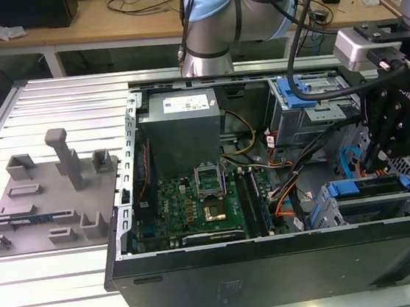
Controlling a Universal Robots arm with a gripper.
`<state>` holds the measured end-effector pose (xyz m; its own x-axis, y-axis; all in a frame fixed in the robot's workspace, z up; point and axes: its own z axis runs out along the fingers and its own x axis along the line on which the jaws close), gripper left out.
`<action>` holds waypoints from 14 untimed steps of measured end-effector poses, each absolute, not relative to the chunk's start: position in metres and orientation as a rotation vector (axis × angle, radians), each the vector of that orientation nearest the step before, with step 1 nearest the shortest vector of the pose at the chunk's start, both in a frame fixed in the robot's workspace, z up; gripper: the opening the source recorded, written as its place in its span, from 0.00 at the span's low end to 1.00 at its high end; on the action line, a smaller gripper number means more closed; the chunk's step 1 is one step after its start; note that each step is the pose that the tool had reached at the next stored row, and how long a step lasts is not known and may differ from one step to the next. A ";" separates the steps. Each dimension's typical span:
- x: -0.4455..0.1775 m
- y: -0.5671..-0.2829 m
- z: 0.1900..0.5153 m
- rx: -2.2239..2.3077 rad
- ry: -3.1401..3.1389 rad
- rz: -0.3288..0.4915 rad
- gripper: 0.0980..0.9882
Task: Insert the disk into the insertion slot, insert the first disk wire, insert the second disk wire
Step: 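Insert the second disk wire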
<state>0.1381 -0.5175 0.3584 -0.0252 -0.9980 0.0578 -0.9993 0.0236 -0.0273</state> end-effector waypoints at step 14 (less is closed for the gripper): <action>0.138 -0.521 0.357 2.185 -2.248 0.068 0.07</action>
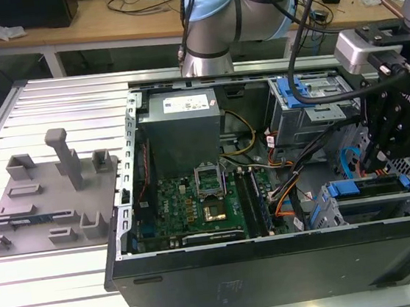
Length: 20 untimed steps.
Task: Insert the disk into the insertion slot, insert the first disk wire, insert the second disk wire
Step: 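Insert the second disk wire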
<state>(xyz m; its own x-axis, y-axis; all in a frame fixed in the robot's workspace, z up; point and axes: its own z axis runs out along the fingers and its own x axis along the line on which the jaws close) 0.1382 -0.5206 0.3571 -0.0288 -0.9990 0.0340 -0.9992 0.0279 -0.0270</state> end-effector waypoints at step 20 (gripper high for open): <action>0.140 -0.528 0.353 2.148 -2.283 0.067 0.07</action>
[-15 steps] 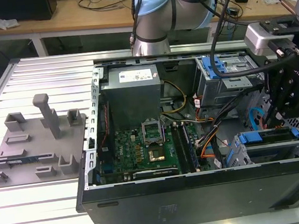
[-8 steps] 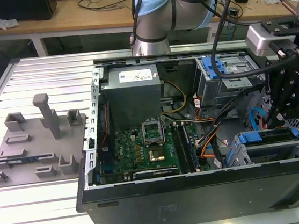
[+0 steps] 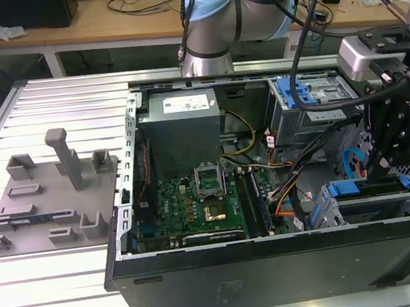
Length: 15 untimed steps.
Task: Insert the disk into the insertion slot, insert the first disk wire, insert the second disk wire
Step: 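Insert the second disk wire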
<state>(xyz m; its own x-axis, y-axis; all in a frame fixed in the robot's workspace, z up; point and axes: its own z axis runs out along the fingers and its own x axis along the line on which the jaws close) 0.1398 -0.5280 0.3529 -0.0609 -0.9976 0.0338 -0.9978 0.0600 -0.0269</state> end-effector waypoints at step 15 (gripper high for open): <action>0.142 -0.529 0.346 2.148 -2.283 0.067 0.07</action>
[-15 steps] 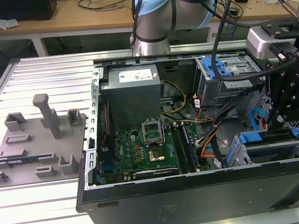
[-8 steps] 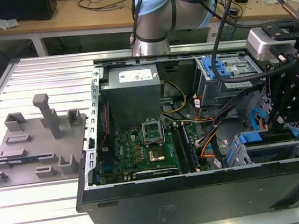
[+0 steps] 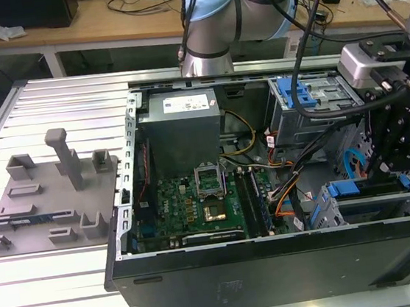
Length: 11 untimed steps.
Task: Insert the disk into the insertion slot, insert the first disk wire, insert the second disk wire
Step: 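Insert the second disk wire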
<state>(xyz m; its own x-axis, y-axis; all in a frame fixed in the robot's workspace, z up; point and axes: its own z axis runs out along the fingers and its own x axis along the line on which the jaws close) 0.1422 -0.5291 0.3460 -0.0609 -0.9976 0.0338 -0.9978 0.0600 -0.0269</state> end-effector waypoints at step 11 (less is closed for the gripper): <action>0.143 -0.528 0.338 2.150 -2.279 0.069 0.07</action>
<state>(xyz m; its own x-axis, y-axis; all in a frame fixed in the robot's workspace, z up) 0.1426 -0.5284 0.3375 -0.0588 -0.9976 0.0354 -0.9980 0.0579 -0.0267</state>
